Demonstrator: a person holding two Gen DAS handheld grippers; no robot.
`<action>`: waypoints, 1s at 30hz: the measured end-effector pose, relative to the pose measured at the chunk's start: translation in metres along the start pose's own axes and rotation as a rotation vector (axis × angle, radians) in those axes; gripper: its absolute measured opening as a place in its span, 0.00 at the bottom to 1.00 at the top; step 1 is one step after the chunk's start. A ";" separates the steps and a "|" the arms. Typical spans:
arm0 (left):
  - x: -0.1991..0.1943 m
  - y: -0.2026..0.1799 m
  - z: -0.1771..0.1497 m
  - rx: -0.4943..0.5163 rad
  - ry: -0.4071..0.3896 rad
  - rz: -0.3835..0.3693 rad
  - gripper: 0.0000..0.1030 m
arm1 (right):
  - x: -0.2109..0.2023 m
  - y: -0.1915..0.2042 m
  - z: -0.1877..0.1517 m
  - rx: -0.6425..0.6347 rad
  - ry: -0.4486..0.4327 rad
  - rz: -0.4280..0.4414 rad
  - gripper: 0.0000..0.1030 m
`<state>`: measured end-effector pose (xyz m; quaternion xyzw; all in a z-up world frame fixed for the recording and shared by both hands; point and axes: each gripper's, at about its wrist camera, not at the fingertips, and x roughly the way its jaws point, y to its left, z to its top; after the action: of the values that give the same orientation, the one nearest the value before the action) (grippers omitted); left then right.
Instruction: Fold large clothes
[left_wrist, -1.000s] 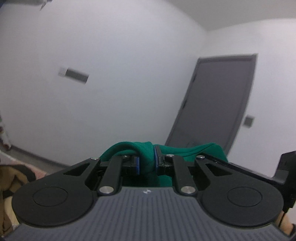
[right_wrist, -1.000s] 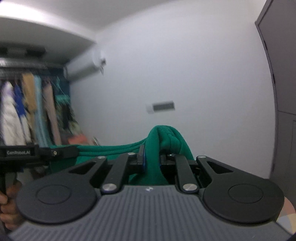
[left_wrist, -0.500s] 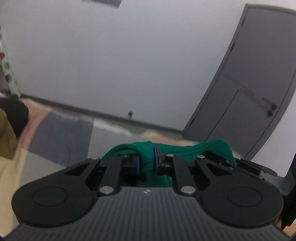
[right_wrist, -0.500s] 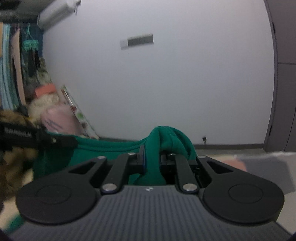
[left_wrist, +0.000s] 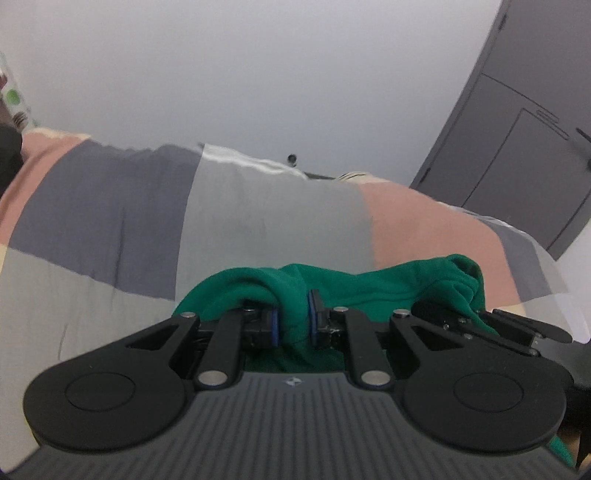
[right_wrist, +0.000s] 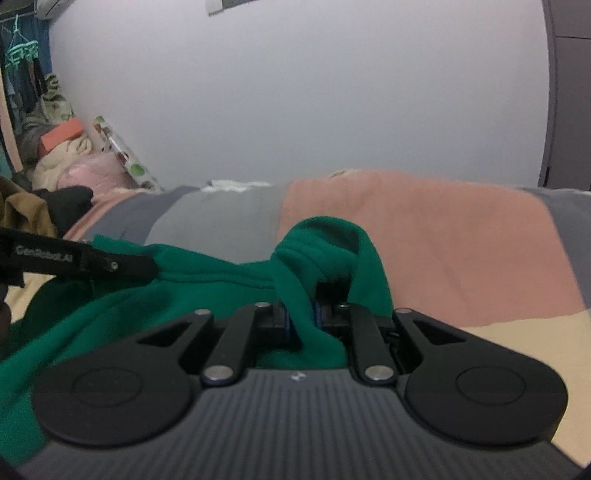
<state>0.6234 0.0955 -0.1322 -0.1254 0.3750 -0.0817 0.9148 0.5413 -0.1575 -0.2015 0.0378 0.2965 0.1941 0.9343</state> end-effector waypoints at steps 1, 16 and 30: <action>0.003 0.001 0.000 -0.002 0.008 0.004 0.17 | -0.001 -0.005 -0.004 -0.003 0.004 0.001 0.14; -0.078 -0.015 -0.009 0.010 0.003 0.046 0.52 | -0.011 0.003 0.011 0.022 0.005 0.007 0.31; -0.268 -0.064 -0.105 0.056 -0.115 0.002 0.52 | -0.186 0.059 -0.005 -0.108 -0.117 0.001 0.57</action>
<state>0.3568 0.0817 -0.0070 -0.1041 0.3197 -0.0840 0.9380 0.3791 -0.1752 -0.0941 -0.0013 0.2307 0.2076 0.9506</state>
